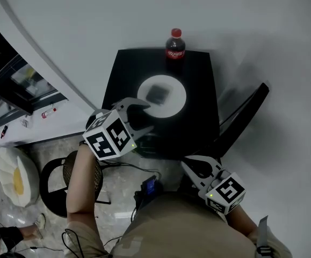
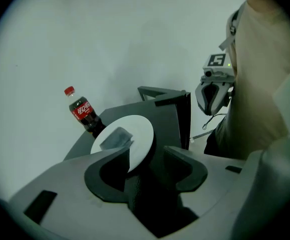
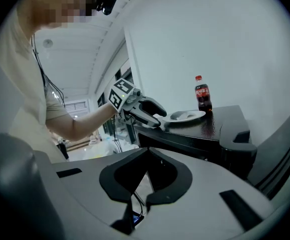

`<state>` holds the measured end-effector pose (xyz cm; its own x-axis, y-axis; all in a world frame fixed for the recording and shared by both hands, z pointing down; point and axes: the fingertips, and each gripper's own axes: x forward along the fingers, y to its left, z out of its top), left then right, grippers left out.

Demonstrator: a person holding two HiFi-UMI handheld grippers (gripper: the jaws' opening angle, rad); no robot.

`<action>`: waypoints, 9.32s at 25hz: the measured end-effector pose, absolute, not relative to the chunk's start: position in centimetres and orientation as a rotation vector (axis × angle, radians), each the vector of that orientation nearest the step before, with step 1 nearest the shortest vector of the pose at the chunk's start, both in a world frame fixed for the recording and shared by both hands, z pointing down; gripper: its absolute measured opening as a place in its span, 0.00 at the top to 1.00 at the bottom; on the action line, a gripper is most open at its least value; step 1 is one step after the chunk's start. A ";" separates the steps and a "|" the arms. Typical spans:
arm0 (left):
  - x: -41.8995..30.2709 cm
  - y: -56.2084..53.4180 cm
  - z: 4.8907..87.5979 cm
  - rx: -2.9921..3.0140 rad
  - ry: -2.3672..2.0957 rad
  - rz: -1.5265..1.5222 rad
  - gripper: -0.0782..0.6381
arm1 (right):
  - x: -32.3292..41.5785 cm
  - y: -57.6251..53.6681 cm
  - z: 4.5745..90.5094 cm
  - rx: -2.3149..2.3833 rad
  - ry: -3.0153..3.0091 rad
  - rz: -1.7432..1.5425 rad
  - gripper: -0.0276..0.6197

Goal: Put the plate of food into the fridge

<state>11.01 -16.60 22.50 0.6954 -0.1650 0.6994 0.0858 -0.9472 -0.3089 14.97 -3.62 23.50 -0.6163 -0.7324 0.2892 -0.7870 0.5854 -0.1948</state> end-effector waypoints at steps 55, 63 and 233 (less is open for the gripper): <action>11.5 -13.1 24.0 -2.575 -0.100 -1.125 0.49 | 14.3 -4.1 24.4 1.283 -2.617 0.486 0.92; 11.4 -13.0 24.0 -2.569 -0.125 -1.111 0.49 | 14.8 -4.2 24.2 1.306 -2.615 0.500 0.92; 0.4 2.4 17.2 -3.096 -0.303 0.169 0.87 | 11.1 -1.3 26.2 1.636 -2.406 2.240 0.92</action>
